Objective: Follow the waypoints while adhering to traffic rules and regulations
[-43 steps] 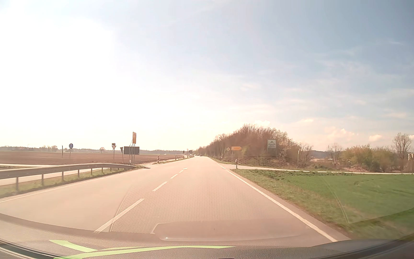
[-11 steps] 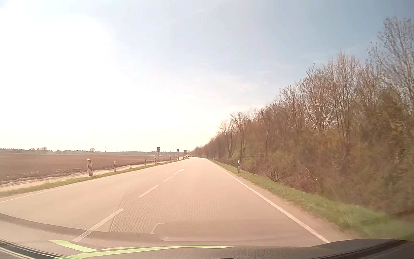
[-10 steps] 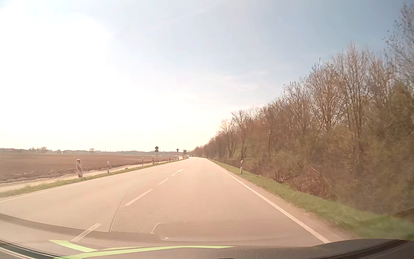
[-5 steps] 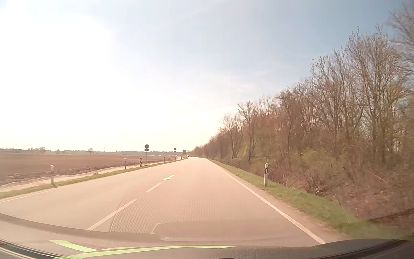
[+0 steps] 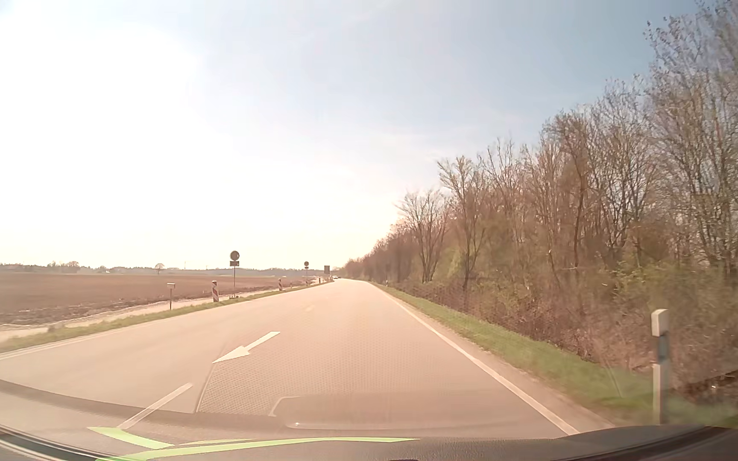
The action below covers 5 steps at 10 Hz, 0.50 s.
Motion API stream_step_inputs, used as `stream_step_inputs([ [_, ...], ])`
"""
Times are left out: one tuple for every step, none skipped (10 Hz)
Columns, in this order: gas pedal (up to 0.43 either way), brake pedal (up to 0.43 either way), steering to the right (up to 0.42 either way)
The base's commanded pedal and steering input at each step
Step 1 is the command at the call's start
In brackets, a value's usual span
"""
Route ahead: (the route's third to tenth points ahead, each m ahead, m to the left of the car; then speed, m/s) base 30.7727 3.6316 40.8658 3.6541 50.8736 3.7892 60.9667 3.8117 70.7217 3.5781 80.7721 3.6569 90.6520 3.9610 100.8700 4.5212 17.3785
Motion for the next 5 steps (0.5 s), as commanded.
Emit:
stream_step_inputs([
  [0.138,0.000,-0.002],
  [0.138,0.000,-0.002],
  [0.138,0.000,-0.002],
  [0.138,0.000,-0.003],
  [0.138,0.000,-0.003],
])
